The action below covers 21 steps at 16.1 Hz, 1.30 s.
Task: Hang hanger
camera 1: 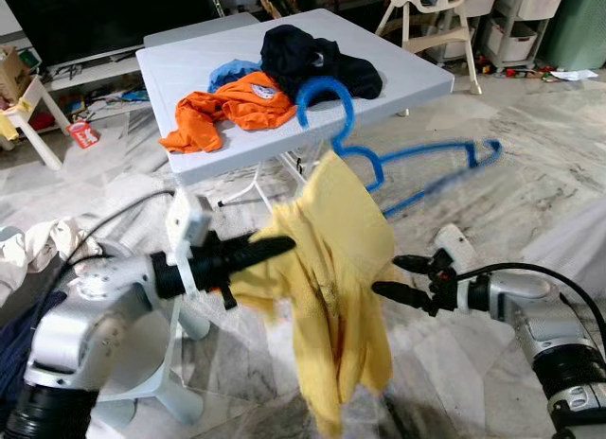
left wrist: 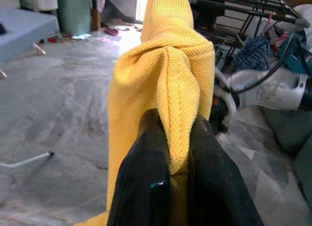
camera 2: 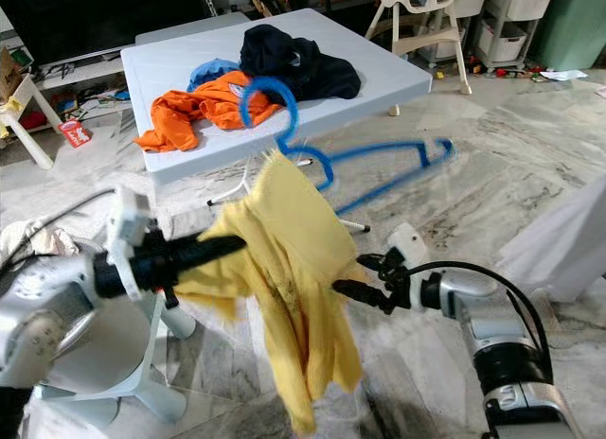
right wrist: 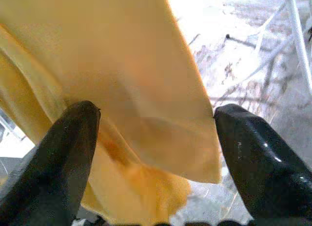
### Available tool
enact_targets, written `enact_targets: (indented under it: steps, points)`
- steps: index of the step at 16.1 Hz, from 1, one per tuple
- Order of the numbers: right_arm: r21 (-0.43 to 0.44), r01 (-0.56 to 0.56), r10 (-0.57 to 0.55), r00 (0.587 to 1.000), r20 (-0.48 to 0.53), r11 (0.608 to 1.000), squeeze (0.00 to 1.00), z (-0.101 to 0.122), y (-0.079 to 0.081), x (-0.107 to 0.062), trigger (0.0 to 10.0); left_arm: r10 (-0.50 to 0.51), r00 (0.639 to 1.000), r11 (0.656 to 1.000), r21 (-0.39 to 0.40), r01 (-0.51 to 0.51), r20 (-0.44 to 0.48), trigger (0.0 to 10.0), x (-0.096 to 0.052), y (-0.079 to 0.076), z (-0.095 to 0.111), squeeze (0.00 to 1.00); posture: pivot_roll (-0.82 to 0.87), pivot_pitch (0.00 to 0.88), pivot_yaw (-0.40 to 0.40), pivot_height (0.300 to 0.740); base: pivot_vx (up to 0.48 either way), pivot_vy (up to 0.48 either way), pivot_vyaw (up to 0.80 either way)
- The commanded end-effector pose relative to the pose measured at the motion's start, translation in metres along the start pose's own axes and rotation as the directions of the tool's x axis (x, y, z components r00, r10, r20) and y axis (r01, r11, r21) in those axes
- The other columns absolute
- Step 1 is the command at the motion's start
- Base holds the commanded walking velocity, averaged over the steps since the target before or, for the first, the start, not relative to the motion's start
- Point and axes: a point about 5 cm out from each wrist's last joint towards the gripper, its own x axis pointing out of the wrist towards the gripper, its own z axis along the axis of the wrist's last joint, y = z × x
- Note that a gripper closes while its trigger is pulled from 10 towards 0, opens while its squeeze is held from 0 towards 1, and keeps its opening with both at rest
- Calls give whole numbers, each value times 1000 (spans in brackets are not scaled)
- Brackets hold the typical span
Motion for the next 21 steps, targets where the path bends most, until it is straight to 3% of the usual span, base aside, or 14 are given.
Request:
enact_targets:
  steps: [1,5,11,12,13,14,15,16,17,21]
  points:
    - [29,12,-13,1000,15,1000,1000,-3,-1,0,10000,-27,998,997,69,24,54,0,-1,-3,23,0,-43,47,72,740,0,0,0]
    - [240,3,-35,991,131,971,1000,-18,7,11,10000,-72,993,993,98,63,95,0,6,-9,39,0,-42,47,79,740,0,0,0]
    - [294,-53,-8,980,200,954,1000,-15,15,26,10000,-107,987,990,100,95,120,0,12,-14,46,0,-47,47,83,740,0,0,0]
    - [305,-60,-5,978,209,950,522,-14,17,33,10000,-117,984,990,98,105,132,0,14,-16,49,0,-44,46,82,740,0,0,0]
    - [317,-67,-3,976,218,946,278,-13,20,39,10000,-123,983,989,100,110,135,0,15,-17,51,0,-41,44,81,740,0,0,0]
    - [325,-78,-3,970,241,943,251,-9,23,46,4784,-128,982,988,102,114,141,0,15,-19,53,0,-37,43,80,740,0,0,0]
    - [326,-80,-4,968,249,942,251,-8,24,49,4784,-129,981,988,103,115,144,0,16,-19,53,0,-37,42,80,740,0,0,0]
    - [331,-87,-5,963,268,939,227,-5,25,52,0,-132,980,988,103,118,147,0,16,-20,54,0,-36,40,79,740,0,0,0]
    - [334,-87,-10,960,279,939,0,-3,25,54,0,-133,980,988,103,119,148,0,16,-20,54,0,-35,40,78,740,0,0,0]
    - [358,-25,-88,951,296,933,0,1,20,57,0,-130,979,989,96,115,158,0,15,-21,55,0,-35,35,72,740,0,0,0]
